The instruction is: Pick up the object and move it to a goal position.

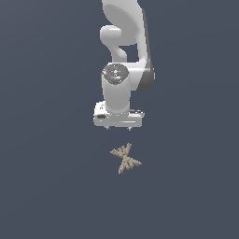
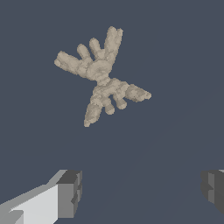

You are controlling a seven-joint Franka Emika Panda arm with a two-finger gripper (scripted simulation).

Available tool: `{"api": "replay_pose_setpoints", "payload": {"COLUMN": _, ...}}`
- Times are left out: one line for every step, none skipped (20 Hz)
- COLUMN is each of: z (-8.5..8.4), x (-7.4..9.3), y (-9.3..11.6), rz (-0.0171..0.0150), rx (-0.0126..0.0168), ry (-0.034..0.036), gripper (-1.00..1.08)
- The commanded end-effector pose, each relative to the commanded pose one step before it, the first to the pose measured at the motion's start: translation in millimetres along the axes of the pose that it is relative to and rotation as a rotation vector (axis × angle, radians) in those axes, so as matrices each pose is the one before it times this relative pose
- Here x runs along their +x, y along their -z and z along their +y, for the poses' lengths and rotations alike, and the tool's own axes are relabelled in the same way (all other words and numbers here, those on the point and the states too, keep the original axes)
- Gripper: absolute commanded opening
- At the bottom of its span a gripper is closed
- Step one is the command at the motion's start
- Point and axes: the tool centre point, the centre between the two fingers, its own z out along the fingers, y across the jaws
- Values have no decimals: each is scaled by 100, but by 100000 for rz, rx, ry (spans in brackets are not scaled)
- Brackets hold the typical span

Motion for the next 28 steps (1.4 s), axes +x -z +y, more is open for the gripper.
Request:
{"api": "replay_pose_setpoints", "payload": {"z": 1, "x": 0, "y": 0, "rz": 0, "rx": 0, "ry": 0, "gripper": 108}}
{"api": "replay_pose_setpoints", "payload": {"z": -7, "x": -1, "y": -16, "rz": 0, "rx": 0, "ry": 0, "gripper": 108}}
{"api": "replay_pose_setpoints", "payload": {"z": -92, "x": -4, "y": -49, "rz": -3, "rx": -64, "ry": 101, "gripper": 108}}
{"api": "replay_pose_setpoints", "payload": {"z": -112, "x": -3, "y": -75, "rz": 5, "rx": -72, "ry": 95, "gripper": 108}}
{"api": "replay_pose_setpoints", "payload": {"z": -139, "x": 1, "y": -90, "rz": 31, "rx": -95, "ry": 66, "gripper": 108}}
{"api": "replay_pose_setpoints", "payload": {"z": -95, "x": 11, "y": -59, "rz": 73, "rx": -73, "ry": -61, "gripper": 108}}
{"api": "replay_pose_setpoints", "payload": {"z": -16, "x": 21, "y": -9, "rz": 118, "rx": -34, "ry": -227, "gripper": 108}}
{"api": "replay_pose_setpoints", "payload": {"z": 53, "x": 35, "y": 34, "rz": 152, "rx": 13, "ry": -379, "gripper": 108}}
{"api": "replay_pose_setpoints", "payload": {"z": 124, "x": 49, "y": 79, "rz": 189, "rx": 57, "ry": -539, "gripper": 108}}
{"api": "replay_pose_setpoints", "payload": {"z": 201, "x": 65, "y": 126, "rz": 229, "rx": 103, "ry": -714, "gripper": 108}}
{"api": "replay_pose_setpoints", "payload": {"z": 274, "x": 85, "y": 170, "rz": 265, "rx": 153, "ry": -893, "gripper": 108}}
{"api": "replay_pose_setpoints", "payload": {"z": 325, "x": 103, "y": 196, "rz": 278, "rx": 192, "ry": -1015, "gripper": 108}}
{"api": "replay_pose_setpoints", "payload": {"z": 270, "x": 96, "y": 157, "rz": 213, "rx": 173, "ry": -857, "gripper": 108}}
{"api": "replay_pose_setpoints", "payload": {"z": 190, "x": 83, "y": 102, "rz": 140, "rx": 136, "ry": -648, "gripper": 108}}
{"api": "replay_pose_setpoints", "payload": {"z": 117, "x": 72, "y": 49, "rz": 78, "rx": 101, "ry": -471, "gripper": 108}}
{"api": "replay_pose_setpoints", "payload": {"z": 56, "x": 72, "y": 1, "rz": 26, "rx": 79, "ry": -362, "gripper": 108}}
{"api": "replay_pose_setpoints", "payload": {"z": -5, "x": 73, "y": -48, "rz": -26, "rx": 58, "ry": -260, "gripper": 108}}
{"api": "replay_pose_setpoints", "payload": {"z": -54, "x": 80, "y": -94, "rz": -71, "rx": 45, "ry": -202, "gripper": 108}}
{"api": "replay_pose_setpoints", "payload": {"z": -71, "x": 99, "y": -120, "rz": -91, "rx": 52, "ry": -246, "gripper": 108}}
{"api": "replay_pose_setpoints", "payload": {"z": -19, "x": 136, "y": -103, "rz": -59, "rx": 98, "ry": -470, "gripper": 108}}
{"api": "replay_pose_setpoints", "payload": {"z": 18, "x": 172, "y": -90, "rz": -30, "rx": 136, "ry": -666, "gripper": 108}}
{"api": "replay_pose_setpoints", "payload": {"z": -6, "x": 197, "y": -127, "rz": -56, "rx": 141, "ry": -718, "gripper": 108}}
{"api": "replay_pose_setpoints", "payload": {"z": -23, "x": 222, "y": -156, "rz": -72, "rx": 145, "ry": -783, "gripper": 108}}
{"api": "replay_pose_setpoints", "payload": {"z": -18, "x": 251, "y": -168, "rz": -68, "rx": 160, "ry": -900, "gripper": 108}}
{"api": "replay_pose_setpoints", "payload": {"z": -26, "x": 279, "y": -191, "rz": -72, "rx": 166, "ry": -994, "gripper": 108}}
{"api": "replay_pose_setpoints", "payload": {"z": -33, "x": 308, "y": -213, "rz": -72, "rx": 169, "ry": -1092, "gripper": 108}}
{"api": "replay_pose_setpoints", "payload": {"z": -41, "x": 336, "y": -234, "rz": -70, "rx": 168, "ry": -1186, "gripper": 108}}
{"api": "replay_pose_setpoints", "payload": {"z": -52, "x": 363, "y": -256, "rz": -64, "rx": 163, "ry": -1274, "gripper": 108}}
